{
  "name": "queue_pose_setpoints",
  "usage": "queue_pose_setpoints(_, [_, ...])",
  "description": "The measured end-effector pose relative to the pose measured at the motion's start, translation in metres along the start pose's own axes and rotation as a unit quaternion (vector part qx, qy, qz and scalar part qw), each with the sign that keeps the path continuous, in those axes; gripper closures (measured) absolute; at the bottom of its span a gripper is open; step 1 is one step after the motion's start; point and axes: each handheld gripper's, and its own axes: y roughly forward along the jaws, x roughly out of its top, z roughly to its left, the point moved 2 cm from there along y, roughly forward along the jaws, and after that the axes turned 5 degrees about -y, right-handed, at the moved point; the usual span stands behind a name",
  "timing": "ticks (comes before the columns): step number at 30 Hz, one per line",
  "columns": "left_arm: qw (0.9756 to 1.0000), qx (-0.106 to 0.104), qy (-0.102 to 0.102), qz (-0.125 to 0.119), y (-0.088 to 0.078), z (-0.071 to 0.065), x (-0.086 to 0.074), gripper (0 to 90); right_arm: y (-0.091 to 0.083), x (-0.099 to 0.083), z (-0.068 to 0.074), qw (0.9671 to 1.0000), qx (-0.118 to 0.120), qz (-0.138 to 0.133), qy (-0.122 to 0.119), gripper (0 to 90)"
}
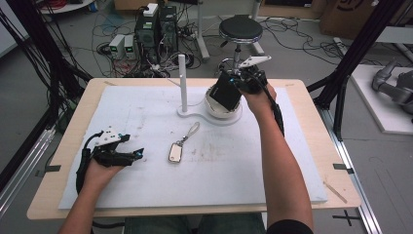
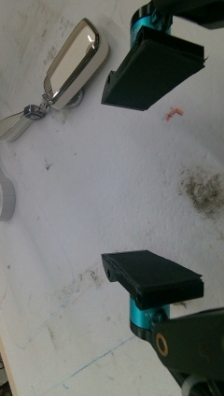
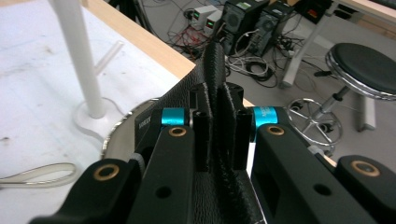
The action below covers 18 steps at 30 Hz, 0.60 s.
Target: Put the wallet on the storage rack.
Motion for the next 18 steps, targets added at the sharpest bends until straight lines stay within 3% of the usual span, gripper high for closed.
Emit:
queue_pose_setpoints(6, [1.0000, 0.002, -0.001, 0.003, 0.000, 0.001, -0.002, 20.3, 0.003, -0.004, -0.005, 0.9999, -0.011, 0.003, 0.001, 83.9])
queue_pose_setpoints(12, [1.0000, 0.001, -0.001, 0.000, 0.000, 0.000, -0.002, 20.3, 0.009, -0.009, 0.002, 0.9997, -0.022, 0.002, -0.013, 83.7])
queue_pose_setpoints(14, [1.0000, 0.001, 0.000, 0.000, 0.000, 0.000, -0.001, 20.3, 0.010, -0.010, 0.002, 0.9997, -0.022, 0.003, -0.007, 83.7])
queue_pose_setpoints(18, [1.0000, 0.001, -0.001, -0.001, 0.000, 0.000, -0.001, 20.2, 0.013, -0.009, 0.008, 0.9993, -0.024, 0.016, -0.023, 83.6])
